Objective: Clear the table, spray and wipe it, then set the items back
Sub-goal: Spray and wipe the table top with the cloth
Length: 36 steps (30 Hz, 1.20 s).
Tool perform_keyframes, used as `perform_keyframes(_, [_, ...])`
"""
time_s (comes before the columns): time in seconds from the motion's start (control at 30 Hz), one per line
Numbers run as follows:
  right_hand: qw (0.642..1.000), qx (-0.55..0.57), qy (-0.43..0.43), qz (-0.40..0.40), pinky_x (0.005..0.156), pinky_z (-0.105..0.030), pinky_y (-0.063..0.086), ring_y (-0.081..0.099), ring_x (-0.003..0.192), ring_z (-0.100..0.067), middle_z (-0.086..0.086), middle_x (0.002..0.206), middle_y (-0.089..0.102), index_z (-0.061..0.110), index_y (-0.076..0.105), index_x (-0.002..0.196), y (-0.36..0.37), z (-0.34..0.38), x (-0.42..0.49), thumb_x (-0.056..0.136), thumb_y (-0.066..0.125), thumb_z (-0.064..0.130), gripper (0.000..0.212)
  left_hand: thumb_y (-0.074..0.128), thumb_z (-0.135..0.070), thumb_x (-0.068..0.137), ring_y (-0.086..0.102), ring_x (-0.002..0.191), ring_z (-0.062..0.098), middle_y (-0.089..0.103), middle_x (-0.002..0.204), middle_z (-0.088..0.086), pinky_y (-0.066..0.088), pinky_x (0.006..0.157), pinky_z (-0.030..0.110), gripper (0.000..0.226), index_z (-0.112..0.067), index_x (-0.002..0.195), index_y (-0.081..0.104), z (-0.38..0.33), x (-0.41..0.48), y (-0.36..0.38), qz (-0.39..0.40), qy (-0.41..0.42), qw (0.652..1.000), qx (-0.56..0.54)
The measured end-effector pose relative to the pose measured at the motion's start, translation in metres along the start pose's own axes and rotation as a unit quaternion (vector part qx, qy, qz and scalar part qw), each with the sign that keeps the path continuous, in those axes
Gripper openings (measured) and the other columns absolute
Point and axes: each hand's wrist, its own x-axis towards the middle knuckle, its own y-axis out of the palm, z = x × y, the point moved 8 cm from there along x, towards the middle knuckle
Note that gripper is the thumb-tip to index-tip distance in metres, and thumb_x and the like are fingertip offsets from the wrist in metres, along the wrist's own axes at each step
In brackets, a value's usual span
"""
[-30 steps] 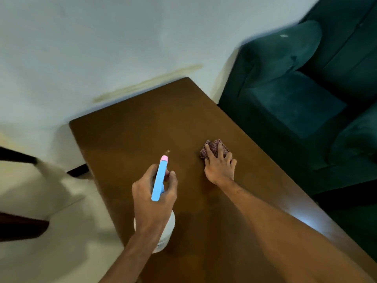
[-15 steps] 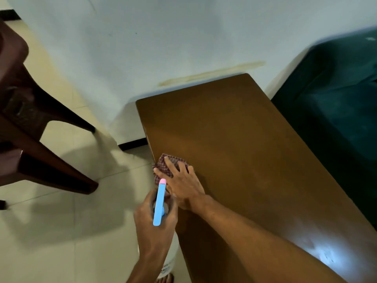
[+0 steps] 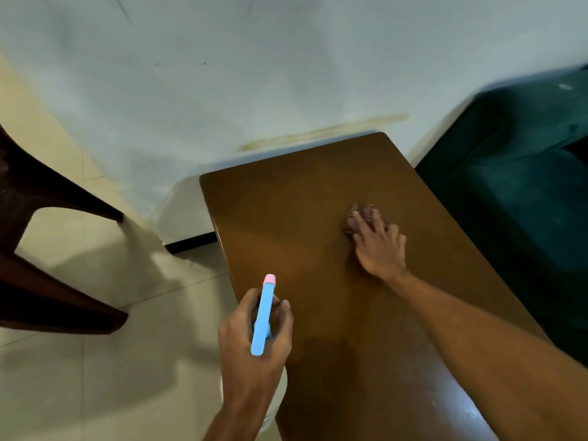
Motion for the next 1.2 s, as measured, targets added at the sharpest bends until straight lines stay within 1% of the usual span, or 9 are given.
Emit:
perform_keyframes(0.1, [0.995, 0.033, 0.096, 0.025, 0.113, -0.050, 0.020, 0.019, 0.140, -0.036, -0.001, 0.167, 0.001, 0.043, 0.007, 0.156, 0.001, -0.044, 0.005, 0.106, 0.024, 0.045, 0.053, 0.076, -0.031, 0.080, 0.068, 0.078, 0.008, 0.065, 0.074, -0.016, 0.061, 0.061, 0.021, 0.017, -0.031, 0.093, 0.065, -0.003, 0.015, 0.005, 0.006, -0.003, 1.000, -0.013])
perform_keyframes(0.2, [0.992, 0.050, 0.112, 0.030, 0.113, -0.052, 0.018, 0.016, 0.141, -0.037, -0.001, 0.167, -0.001, 0.043, 0.006, 0.156, 0.004, -0.027, 0.003, 0.106, 0.025, 0.043, 0.054, 0.071, -0.040, 0.079, 0.069, 0.070, 0.016, 0.067, 0.075, -0.012, 0.063, 0.062, 0.028, 0.027, -0.019, 0.096, 0.069, -0.005, 0.029, 0.003, 0.003, -0.001, 1.000, -0.025])
perform_keyframes(0.37, [0.998, 0.004, -0.067, -0.007, 0.111, -0.055, 0.025, 0.025, 0.138, -0.037, -0.004, 0.165, 0.005, 0.043, 0.006, 0.156, 0.008, 0.082, -0.025, 0.105, 0.029, 0.044, 0.056, 0.077, -0.021, 0.085, 0.065, 0.063, 0.020, 0.064, 0.073, -0.010, 0.061, 0.057, 0.033, 0.013, -0.023, 0.091, 0.066, -0.009, 0.034, -0.005, -0.003, 0.021, 1.000, 0.001])
perform_keyframes(0.47, [0.983, -0.017, -0.183, 0.008, 0.115, -0.058, 0.021, 0.021, 0.144, -0.039, -0.005, 0.166, 0.004, 0.042, 0.005, 0.156, 0.025, 0.142, -0.061, 0.103, 0.036, 0.044, 0.061, 0.079, -0.018, 0.083, 0.064, 0.065, 0.018, 0.062, 0.068, -0.007, 0.058, 0.055, 0.024, 0.015, -0.020, 0.091, 0.066, -0.013, 0.031, -0.006, -0.007, 0.035, 0.999, 0.021])
perform_keyframes(0.63, [0.949, -0.044, -0.312, 0.020, 0.116, -0.056, 0.021, 0.023, 0.145, -0.036, -0.003, 0.167, 0.003, 0.042, 0.006, 0.156, 0.027, 0.121, -0.071, 0.105, 0.032, 0.042, 0.057, 0.072, -0.032, 0.079, 0.062, 0.059, 0.019, 0.062, 0.070, -0.006, 0.054, 0.056, 0.011, 0.027, -0.011, 0.096, 0.068, -0.025, 0.018, 0.010, 0.004, 0.056, 0.997, 0.043])
perform_keyframes(0.77, [0.979, -0.066, -0.193, -0.002, 0.109, -0.051, 0.024, 0.028, 0.137, -0.036, -0.003, 0.167, 0.004, 0.042, 0.007, 0.156, 0.008, 0.022, -0.032, 0.105, 0.024, 0.042, 0.054, 0.071, -0.031, 0.080, 0.064, 0.071, 0.013, 0.062, 0.069, -0.007, 0.054, 0.057, 0.015, 0.021, -0.014, 0.092, 0.067, -0.043, 0.000, 0.045, 0.029, 0.080, 0.996, 0.032])
perform_keyframes(0.9, [0.999, -0.012, -0.036, 0.015, 0.114, -0.051, 0.020, 0.020, 0.143, -0.035, -0.001, 0.167, 0.002, 0.043, 0.006, 0.156, 0.003, -0.097, -0.014, 0.106, 0.019, 0.046, 0.052, 0.077, -0.016, 0.081, 0.065, 0.071, 0.009, 0.062, 0.069, -0.011, 0.050, 0.056, 0.007, 0.013, -0.017, 0.087, 0.065, -0.060, -0.018, 0.084, 0.059, 0.105, 0.992, 0.031])
perform_keyframes(1.03, [0.993, 0.038, 0.112, -0.010, 0.111, -0.049, 0.022, 0.023, 0.140, -0.034, -0.002, 0.166, 0.008, 0.040, 0.012, 0.157, 0.006, -0.206, -0.032, 0.106, 0.021, 0.044, 0.051, 0.072, -0.023, 0.079, 0.065, 0.066, 0.010, 0.062, 0.067, -0.011, 0.047, 0.055, 0.005, 0.010, -0.020, 0.083, 0.064, -0.079, -0.043, 0.132, 0.101, 0.137, 0.985, 0.020])
perform_keyframes(1.2, [0.973, 0.076, 0.211, -0.050, 0.110, -0.051, 0.025, 0.026, 0.137, -0.037, -0.005, 0.164, 0.013, 0.037, 0.018, 0.156, 0.015, -0.258, -0.071, 0.105, 0.028, 0.041, 0.052, 0.073, -0.023, 0.081, 0.065, 0.068, 0.013, 0.063, 0.068, -0.009, 0.049, 0.055, 0.008, 0.008, -0.021, 0.083, 0.065, -0.087, -0.064, 0.163, 0.117, 0.139, 0.983, 0.019])
